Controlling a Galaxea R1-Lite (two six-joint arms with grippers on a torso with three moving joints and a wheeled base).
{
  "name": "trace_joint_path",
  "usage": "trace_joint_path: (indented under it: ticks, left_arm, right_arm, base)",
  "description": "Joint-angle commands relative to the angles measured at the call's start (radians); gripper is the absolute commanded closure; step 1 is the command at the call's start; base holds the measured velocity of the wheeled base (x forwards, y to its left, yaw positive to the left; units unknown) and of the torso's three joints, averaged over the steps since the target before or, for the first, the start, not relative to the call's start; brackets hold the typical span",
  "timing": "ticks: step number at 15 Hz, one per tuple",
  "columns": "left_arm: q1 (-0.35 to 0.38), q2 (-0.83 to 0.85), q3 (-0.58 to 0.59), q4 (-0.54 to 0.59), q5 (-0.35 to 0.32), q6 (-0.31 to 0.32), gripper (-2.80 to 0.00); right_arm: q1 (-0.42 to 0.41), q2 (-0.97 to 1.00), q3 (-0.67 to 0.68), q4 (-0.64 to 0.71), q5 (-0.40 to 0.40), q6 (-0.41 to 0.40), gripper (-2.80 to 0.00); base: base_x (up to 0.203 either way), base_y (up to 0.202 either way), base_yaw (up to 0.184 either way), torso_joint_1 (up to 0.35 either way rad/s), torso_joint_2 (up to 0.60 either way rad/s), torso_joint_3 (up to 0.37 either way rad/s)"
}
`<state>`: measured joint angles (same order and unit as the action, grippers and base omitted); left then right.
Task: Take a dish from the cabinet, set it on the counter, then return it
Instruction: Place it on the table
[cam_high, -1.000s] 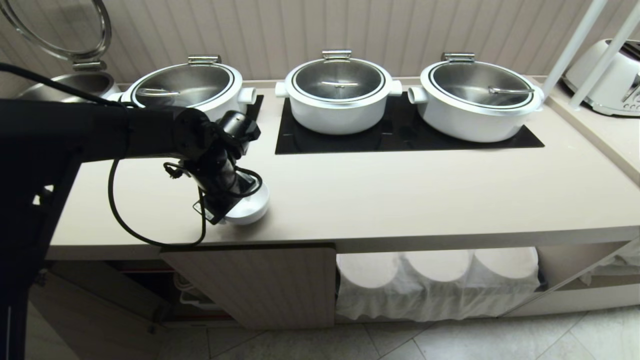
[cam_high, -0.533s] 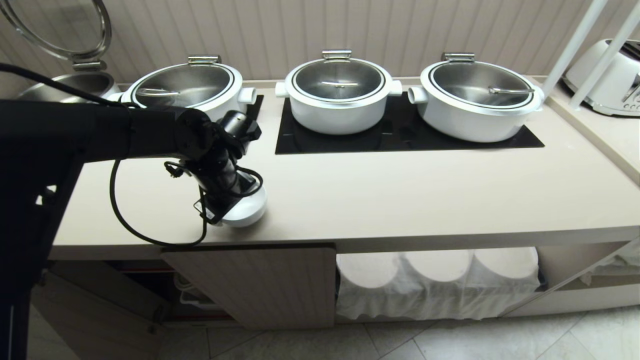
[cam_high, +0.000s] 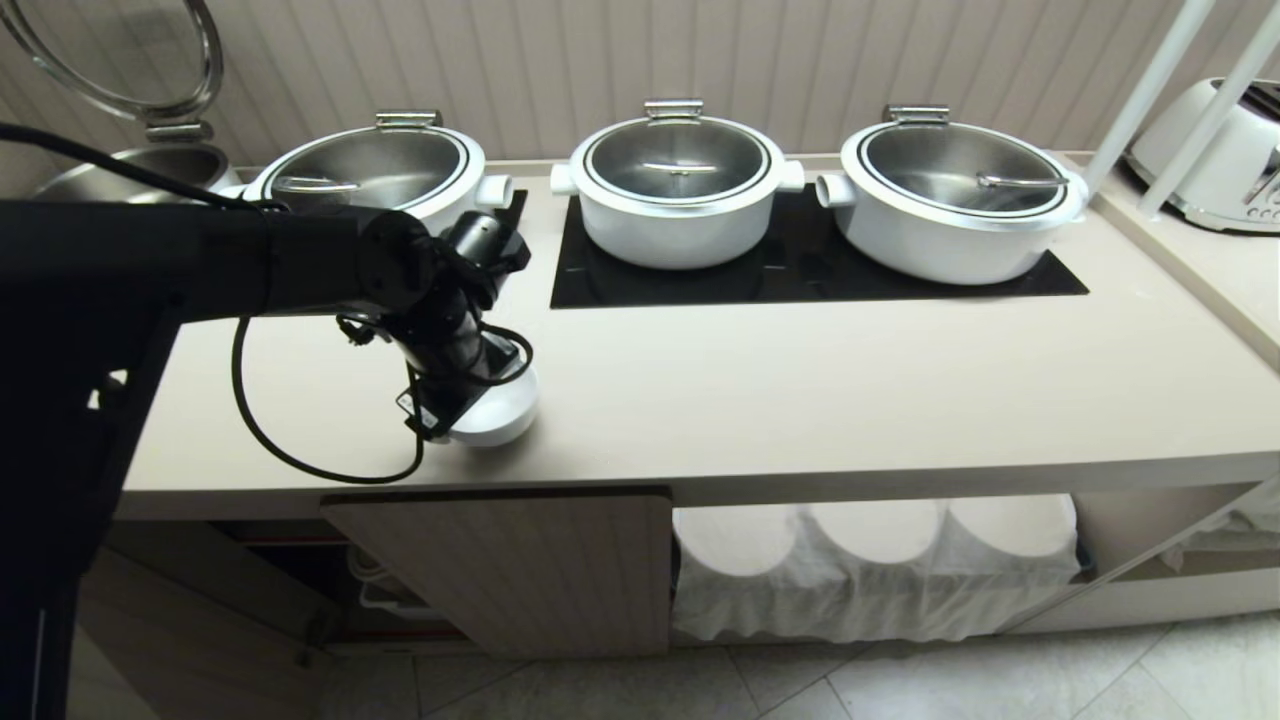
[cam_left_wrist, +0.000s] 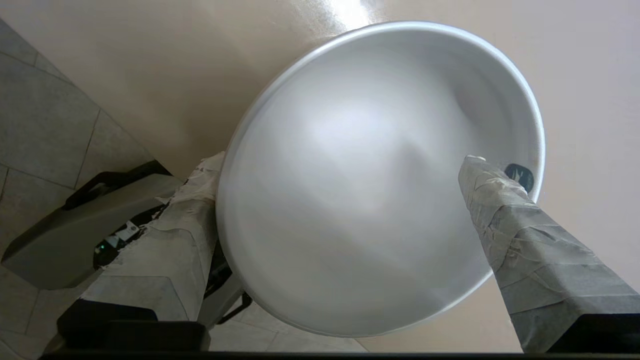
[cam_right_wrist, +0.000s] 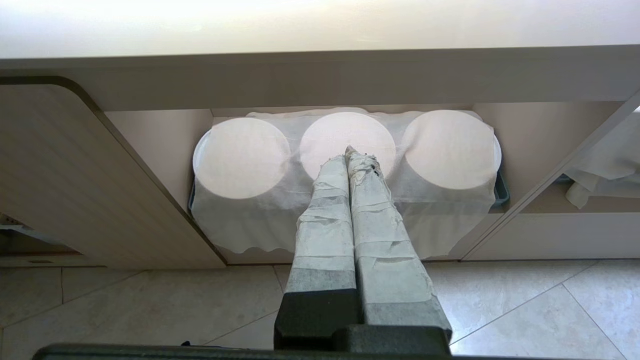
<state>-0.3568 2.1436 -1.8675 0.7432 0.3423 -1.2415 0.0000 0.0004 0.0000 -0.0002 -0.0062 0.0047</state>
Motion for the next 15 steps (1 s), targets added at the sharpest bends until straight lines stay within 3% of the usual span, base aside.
trace_joint_path:
  ticks: [1,15]
  left_arm:
    - [-0.007,0.002,-0.018,0.002,0.001,-0.009,-2.80]
    - [-0.011,-0.017,-0.006,-0.053,0.026,-0.058,-2.80]
  right_arm:
    - [0.000,0.000,0.000,0.000,0.000,0.000,0.00]
    - [0.000,0.000,0.000,0.000,0.000,0.000,0.00]
  base:
    - [0.000,0.000,0.000,0.000,0.00,0.000]
    - [0.000,0.000,0.000,0.000,0.00,0.000]
